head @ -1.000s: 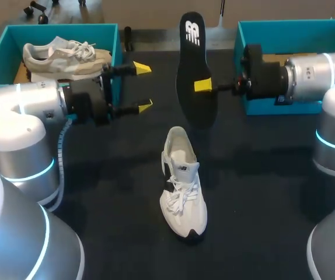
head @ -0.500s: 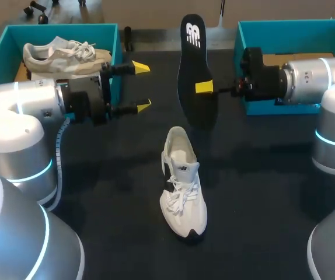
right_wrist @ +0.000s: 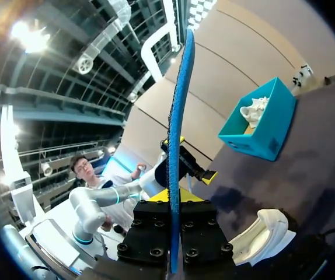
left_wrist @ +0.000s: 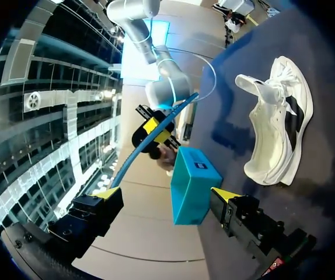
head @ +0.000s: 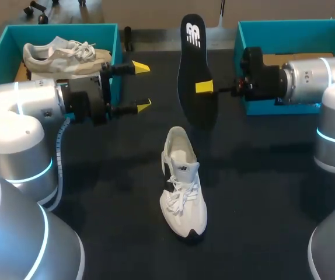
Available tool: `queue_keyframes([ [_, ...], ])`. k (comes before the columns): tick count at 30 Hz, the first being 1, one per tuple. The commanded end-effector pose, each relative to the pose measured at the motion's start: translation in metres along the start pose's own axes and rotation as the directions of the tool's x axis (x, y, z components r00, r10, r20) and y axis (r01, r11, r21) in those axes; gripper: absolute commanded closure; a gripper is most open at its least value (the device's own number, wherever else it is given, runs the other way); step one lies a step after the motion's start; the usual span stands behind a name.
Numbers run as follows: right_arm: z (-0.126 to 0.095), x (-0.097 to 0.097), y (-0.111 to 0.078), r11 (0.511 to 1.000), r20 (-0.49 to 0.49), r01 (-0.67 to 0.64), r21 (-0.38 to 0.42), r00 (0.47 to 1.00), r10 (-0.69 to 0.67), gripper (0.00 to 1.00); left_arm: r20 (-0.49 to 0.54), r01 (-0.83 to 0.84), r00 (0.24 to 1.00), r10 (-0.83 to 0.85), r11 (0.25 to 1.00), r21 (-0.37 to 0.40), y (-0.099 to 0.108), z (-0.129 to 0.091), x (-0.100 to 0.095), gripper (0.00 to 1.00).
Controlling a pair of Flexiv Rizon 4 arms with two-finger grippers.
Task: Take the shoe out of the shoebox, open the shoe tongue, remove and reinsert the insole, then place the shoe into the shoebox
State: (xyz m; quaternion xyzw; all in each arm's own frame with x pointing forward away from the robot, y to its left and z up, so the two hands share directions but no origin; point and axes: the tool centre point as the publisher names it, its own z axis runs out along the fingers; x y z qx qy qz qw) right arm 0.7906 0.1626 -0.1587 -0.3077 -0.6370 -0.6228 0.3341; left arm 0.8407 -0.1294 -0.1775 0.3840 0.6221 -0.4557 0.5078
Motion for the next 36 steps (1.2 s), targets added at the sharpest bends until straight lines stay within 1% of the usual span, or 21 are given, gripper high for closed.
queue_keyframes([
  [1, -0.001, -0.005, 0.002, 0.998, -0.016, 0.054, 0.013, 0.998, -0.054, 1.00, -0.030, 0.030, 0.999, -0.031, 0.999, -0.019, -0.002, -0.003, 0.002, 0.00],
  [3, -0.001, -0.007, 0.003, 0.996, -0.021, 0.083, 0.014, 0.996, -0.083, 1.00, -0.053, 0.123, 0.991, -0.126, 0.991, -0.059, -0.005, -0.008, 0.005, 0.00],
  [4, -0.001, -0.008, 0.003, 0.996, -0.022, 0.093, 0.015, 0.995, -0.092, 1.00, -0.095, 0.172, 0.979, -0.178, 0.982, -0.074, -0.007, -0.011, 0.008, 0.00],
  [6, -0.001, -0.007, 0.004, 0.991, -0.024, 0.131, 0.024, 0.991, -0.130, 1.00, -0.171, 0.211, 0.959, -0.227, 0.972, -0.107, -0.011, -0.016, 0.013, 0.00],
  [8, 0.002, -0.008, 0.005, 0.989, -0.025, 0.146, 0.039, 0.989, -0.145, 1.00, -0.198, 0.276, 0.934, -0.298, 0.952, -0.133, -0.013, -0.019, 0.019, 0.00],
  [9, 0.004, -0.008, 0.006, 0.987, -0.008, 0.152, 0.053, 0.988, -0.152, 1.00, -0.217, 0.281, 0.926, -0.308, 0.948, -0.147, -0.014, -0.020, 0.022, 0.00],
  [12, 0.004, -0.008, 0.006, 0.987, -0.008, 0.152, 0.053, 0.988, -0.152, 1.00, -0.263, 0.352, 0.879, -0.397, 0.914, -0.203, -0.017, -0.024, 0.033, 0.00],
  [17, 0.004, -0.008, 0.006, 0.987, -0.008, 0.152, 0.053, 0.988, -0.152, 1.00, -0.285, 0.479, 0.780, -0.557, 0.825, -0.301, -0.020, -0.031, 0.049, 0.00],
  [22, 0.004, -0.008, 0.006, 0.987, -0.008, 0.152, 0.053, 0.988, -0.152, 1.00, -0.339, 0.515, 0.700, -0.629, 0.773, -0.370, -0.024, -0.038, 0.066, 0.00],
  [25, 0.004, -0.008, 0.006, 0.987, -0.008, 0.152, 0.053, 0.988, -0.152, 1.00, -0.339, 0.521, 0.683, -0.647, 0.757, -0.394, -0.023, -0.040, 0.072, 0.00],
  [26, 0.005, -0.011, 0.005, 0.984, -0.021, 0.171, 0.047, 0.985, -0.170, 1.00, -0.345, 0.520, 0.676, -0.651, 0.753, -0.402, -0.023, -0.041, 0.073, 0.00],
  [29, 0.010, -0.019, 0.004, 0.979, -0.011, 0.196, 0.048, 0.981, -0.196, 1.00, -0.372, 0.520, 0.645, -0.667, 0.740, -0.426, -0.024, -0.043, 0.081, 0.00],
  [32, 0.012, -0.027, 0.002, 0.978, -0.032, 0.205, 0.044, 0.979, -0.203, 1.00, -0.400, 0.521, 0.610, -0.684, 0.726, -0.449, -0.028, -0.047, 0.090, 0.00],
  [36, 0.013, -0.035, -0.003, 0.977, -0.027, 0.208, 0.034, 0.978, -0.207, 1.00, -0.420, 0.527, 0.566, -0.710, 0.703, -0.478, -0.031, -0.052, 0.099, 0.00],
])
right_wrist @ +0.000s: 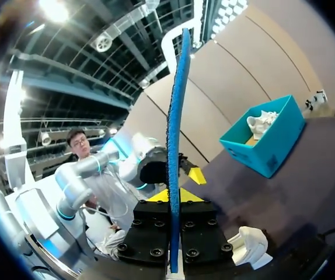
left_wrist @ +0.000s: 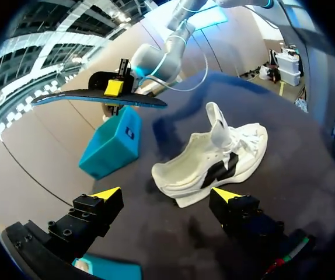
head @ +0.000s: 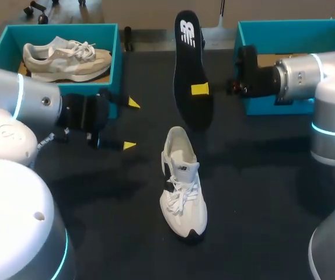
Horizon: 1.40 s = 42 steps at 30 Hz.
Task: Take the shoe out of the shoebox, open the shoe tongue, remove and reinsert the insole, then place the shoe into the shoebox
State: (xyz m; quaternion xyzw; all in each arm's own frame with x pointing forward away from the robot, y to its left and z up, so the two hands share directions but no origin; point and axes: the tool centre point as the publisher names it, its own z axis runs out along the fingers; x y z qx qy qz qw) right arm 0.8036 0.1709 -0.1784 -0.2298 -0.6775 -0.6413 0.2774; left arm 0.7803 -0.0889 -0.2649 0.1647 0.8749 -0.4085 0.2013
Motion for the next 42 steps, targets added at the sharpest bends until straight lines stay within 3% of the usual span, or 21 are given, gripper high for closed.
queue_keyframes([
  [1, 0.005, -0.011, -0.006, 1.000, -0.014, 0.002, -0.011, 1.000, -0.003, 1.00, -0.130, 0.017, 0.991, -0.027, 0.997, -0.078, 0.003, -0.001, 0.004, 0.00],
  [11, 0.008, -0.020, -0.018, 1.000, -0.027, -0.015, -0.028, 1.000, 0.014, 1.00, -0.209, 0.084, 0.971, -0.114, 0.986, -0.145, 0.001, 0.001, 0.023, 0.00],
  [28, 0.010, -0.020, -0.020, 1.000, -0.018, -0.018, -0.021, 1.000, 0.017, 1.00, -0.209, 0.084, 0.971, -0.114, 0.986, -0.145, 0.001, 0.001, 0.023, 0.00],
  [30, 0.010, -0.020, -0.020, 1.000, -0.018, -0.018, -0.021, 1.000, 0.017, 1.00, -0.206, 0.071, 0.972, -0.113, 0.977, -0.203, -0.011, 0.006, 0.021, 0.00],
  [32, 0.010, -0.021, -0.020, 1.000, -0.014, -0.010, -0.026, 1.000, 0.010, 1.00, -0.224, 0.069, 0.968, -0.113, 0.979, -0.194, -0.017, 0.006, 0.022, 0.00],
  [33, 0.009, -0.022, -0.020, 0.999, -0.010, 0.004, -0.035, 1.000, -0.004, 1.00, -0.227, 0.076, 0.966, -0.127, 0.972, -0.224, -0.018, 0.007, 0.023, 0.00],
  [42, 0.012, -0.034, -0.028, 0.997, 0.026, 0.048, -0.060, 0.999, -0.046, 1.00, -0.225, 0.120, 0.958, -0.177, 0.962, -0.247, -0.016, 0.014, 0.027, 0.00],
])
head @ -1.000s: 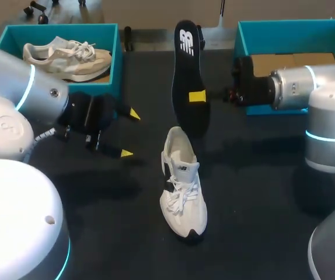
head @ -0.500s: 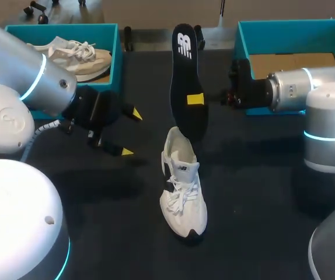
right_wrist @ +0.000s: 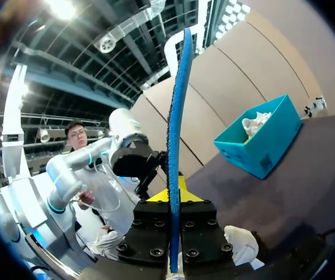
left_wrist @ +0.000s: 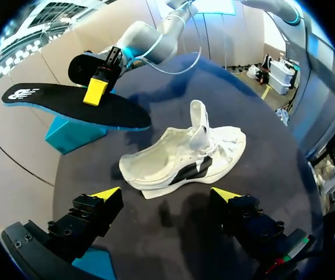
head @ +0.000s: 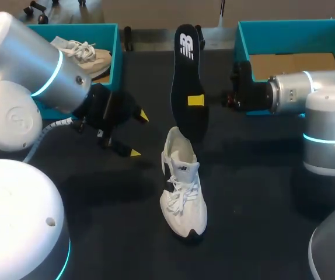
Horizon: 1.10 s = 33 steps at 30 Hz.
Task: Take the shoe out of the shoebox, open the shoe tongue, remove and reinsert the insole, then place the shoe into the shoebox
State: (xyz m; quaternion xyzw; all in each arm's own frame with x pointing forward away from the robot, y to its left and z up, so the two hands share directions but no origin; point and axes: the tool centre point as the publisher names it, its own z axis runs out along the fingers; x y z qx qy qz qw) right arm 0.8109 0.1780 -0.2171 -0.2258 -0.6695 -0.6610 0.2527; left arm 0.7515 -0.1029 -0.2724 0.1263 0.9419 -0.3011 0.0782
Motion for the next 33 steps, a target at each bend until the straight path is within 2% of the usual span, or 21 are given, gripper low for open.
queue_keyframes([
  [1, 0.005, -0.003, -0.005, 1.000, 0.010, 0.007, -0.021, 1.000, -0.007, 1.00, -0.009, 0.004, 1.000, -0.004, 1.000, -0.009, 0.000, 0.006, -0.001, 0.00],
  [7, 0.012, -0.011, -0.009, 0.999, 0.013, 0.005, -0.032, 1.000, -0.004, 1.00, -0.016, 0.016, 1.000, -0.016, 1.000, -0.025, 0.006, 0.017, -0.003, 0.00],
  [9, 0.013, -0.012, -0.010, 0.999, 0.019, 0.005, -0.036, 1.000, -0.005, 1.00, -0.017, 0.021, 1.000, -0.021, 1.000, -0.007, 0.010, 0.022, -0.005, 0.00],
  [20, 0.012, -0.013, -0.010, 0.997, 0.050, 0.022, -0.074, 0.999, -0.019, 1.00, -0.046, 0.043, 0.998, -0.044, 0.999, -0.006, 0.017, 0.041, -0.010, 0.00],
  [29, 0.015, -0.016, -0.017, 0.997, 0.048, 0.022, -0.074, 0.999, -0.018, 1.00, -0.041, 0.069, 0.997, -0.069, 0.998, 0.010, 0.019, 0.048, -0.006, 0.00],
  [33, 0.017, -0.019, -0.019, 0.999, 0.043, 0.031, -0.038, 0.999, -0.029, 1.00, -0.042, 0.077, 0.996, -0.077, 0.997, 0.010, 0.021, 0.049, -0.005, 0.00],
])
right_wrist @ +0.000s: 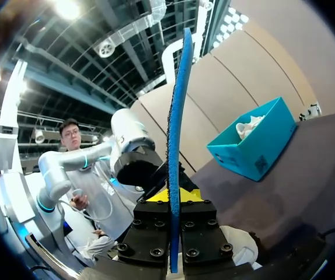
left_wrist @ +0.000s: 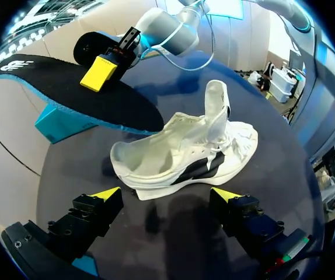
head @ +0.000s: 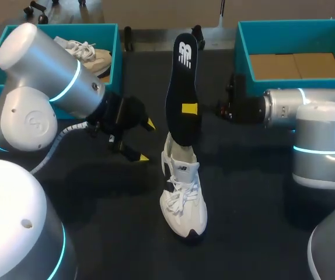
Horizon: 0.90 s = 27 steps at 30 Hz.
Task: Take the shoe out of the shoebox, open the shoe tongue, remove and reinsert the insole, then place the shoe into the shoebox
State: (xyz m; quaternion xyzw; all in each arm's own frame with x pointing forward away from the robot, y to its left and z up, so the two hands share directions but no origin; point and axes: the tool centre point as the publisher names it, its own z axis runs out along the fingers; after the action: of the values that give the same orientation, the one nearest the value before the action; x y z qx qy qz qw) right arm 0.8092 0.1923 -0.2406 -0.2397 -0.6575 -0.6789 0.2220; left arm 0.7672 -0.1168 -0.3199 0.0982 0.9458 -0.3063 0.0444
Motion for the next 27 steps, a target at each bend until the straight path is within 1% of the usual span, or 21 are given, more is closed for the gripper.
queue_keyframes([
  [1, 0.003, -0.006, -0.002, 1.000, -0.004, 0.004, 0.025, 1.000, -0.004, 1.00, 0.004, 0.003, 1.000, -0.003, 1.000, 0.000, 0.002, 0.002, 0.002, 0.00],
  [6, 0.003, -0.006, -0.002, 1.000, -0.004, 0.004, 0.025, 1.000, -0.004, 1.00, 0.000, 0.007, 1.000, -0.007, 1.000, -0.004, 0.003, 0.004, 0.002, 0.00],
  [11, 0.003, -0.006, -0.002, 1.000, -0.004, 0.004, 0.025, 1.000, -0.004, 1.00, 0.010, 0.015, 1.000, -0.015, 1.000, -0.008, 0.002, 0.000, 0.003, 0.00],
  [16, 0.003, -0.006, -0.002, 1.000, -0.004, 0.004, 0.025, 1.000, -0.004, 1.00, 0.028, 0.029, 0.999, -0.029, 1.000, 0.008, 0.002, -0.002, 0.004, 0.00],
  [17, 0.002, -0.009, -0.004, 0.999, -0.020, 0.019, 0.037, 1.000, -0.018, 1.00, 0.029, 0.031, 0.999, -0.031, 0.999, 0.009, 0.002, -0.002, 0.004, 0.00],
  [18, 0.001, -0.011, -0.004, 0.997, -0.024, 0.055, 0.059, 0.998, -0.053, 1.00, 0.029, 0.031, 0.999, -0.032, 0.999, 0.009, 0.002, -0.001, 0.004, 0.00],
  [19, -0.001, -0.013, -0.004, 0.995, -0.003, 0.062, 0.083, 0.998, -0.062, 1.00, 0.028, 0.030, 0.999, -0.031, 0.999, 0.009, 0.001, 0.000, 0.004, 0.00],
  [21, -0.007, -0.016, -0.005, 0.992, -0.015, 0.101, 0.070, 0.995, -0.100, 1.00, 0.026, 0.027, 0.999, -0.028, 1.000, 0.010, 0.001, 0.000, 0.004, 0.00],
  [27, -0.018, -0.023, -0.009, 0.993, 0.001, 0.096, 0.071, 0.995, -0.096, 1.00, 0.032, 0.012, 0.999, -0.012, 1.000, 0.006, 0.002, 0.000, 0.004, 0.00],
])
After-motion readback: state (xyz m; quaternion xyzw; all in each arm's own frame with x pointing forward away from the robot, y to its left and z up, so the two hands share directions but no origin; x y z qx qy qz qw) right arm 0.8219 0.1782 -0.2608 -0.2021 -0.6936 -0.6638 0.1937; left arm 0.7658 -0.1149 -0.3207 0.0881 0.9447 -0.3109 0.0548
